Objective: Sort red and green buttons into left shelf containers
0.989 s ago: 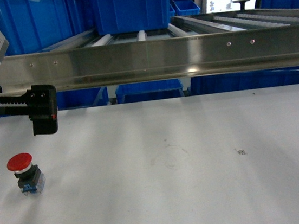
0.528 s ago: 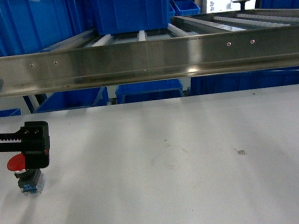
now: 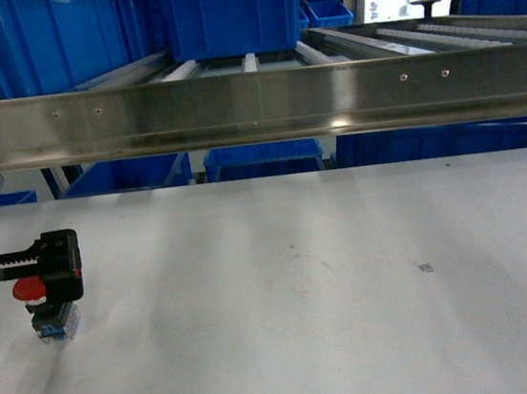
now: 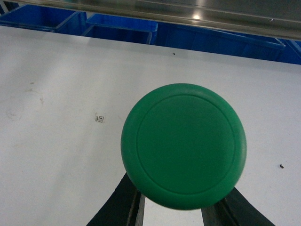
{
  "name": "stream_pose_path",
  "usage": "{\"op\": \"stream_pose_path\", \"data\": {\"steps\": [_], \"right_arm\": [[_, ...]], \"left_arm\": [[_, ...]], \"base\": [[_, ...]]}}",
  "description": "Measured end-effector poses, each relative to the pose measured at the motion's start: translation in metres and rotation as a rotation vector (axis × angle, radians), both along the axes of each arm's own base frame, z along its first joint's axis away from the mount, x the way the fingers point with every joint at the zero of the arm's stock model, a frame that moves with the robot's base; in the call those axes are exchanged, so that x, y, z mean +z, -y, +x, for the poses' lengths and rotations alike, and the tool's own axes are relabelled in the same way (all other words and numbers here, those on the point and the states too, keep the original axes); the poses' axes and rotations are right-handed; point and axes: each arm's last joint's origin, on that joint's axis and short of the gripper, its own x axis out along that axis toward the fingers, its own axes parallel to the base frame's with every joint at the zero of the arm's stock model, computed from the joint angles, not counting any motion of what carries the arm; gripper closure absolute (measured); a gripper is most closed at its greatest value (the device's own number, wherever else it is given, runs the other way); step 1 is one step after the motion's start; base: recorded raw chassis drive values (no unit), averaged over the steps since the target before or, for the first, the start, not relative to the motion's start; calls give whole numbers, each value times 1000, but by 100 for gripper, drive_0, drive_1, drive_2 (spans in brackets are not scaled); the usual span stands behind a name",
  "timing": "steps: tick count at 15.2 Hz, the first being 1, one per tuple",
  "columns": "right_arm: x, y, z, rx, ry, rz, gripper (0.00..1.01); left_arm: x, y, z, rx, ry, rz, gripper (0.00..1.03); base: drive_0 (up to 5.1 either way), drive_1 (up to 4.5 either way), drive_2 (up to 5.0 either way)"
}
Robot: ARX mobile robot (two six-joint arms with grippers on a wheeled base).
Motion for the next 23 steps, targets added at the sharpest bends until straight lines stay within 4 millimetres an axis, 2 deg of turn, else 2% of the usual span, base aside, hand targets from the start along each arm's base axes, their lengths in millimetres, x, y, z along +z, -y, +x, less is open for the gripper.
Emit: {"op": "stream_pose_path", "data": {"steps": [2, 5, 8, 14, 15, 19, 21, 23], "right_arm": [[0, 0, 0, 1, 0, -2, 76], [0, 0, 0, 1, 0, -2, 76], [0, 0, 0, 1, 0, -2, 76], [0, 0, 0, 1, 0, -2, 76], [0, 0, 0, 1, 0, -2, 76], [0, 0, 0, 1, 0, -2, 76], [0, 0, 0, 1, 0, -2, 76], [0, 0, 0, 1, 0, -2, 76]], "left_arm": [[-8, 2, 2, 1, -30, 8, 5], [-13, 17, 6, -23, -33, 22, 5], [-29, 15, 6, -3, -72, 39, 5], [-36, 15, 14, -2, -90, 30, 5], [-38, 15, 13, -2, -95, 30, 10], [-42, 19, 13, -1, -114, 27, 57], [-42, 22, 13, -2, -110, 19, 72], [-42, 24, 11, -2, -107, 8, 76]], "base": [[0, 0, 0], [0, 0, 0], [0, 0, 0], [0, 0, 0], [0, 0, 0], [0, 0, 0], [0, 0, 0], [0, 0, 0]]}}
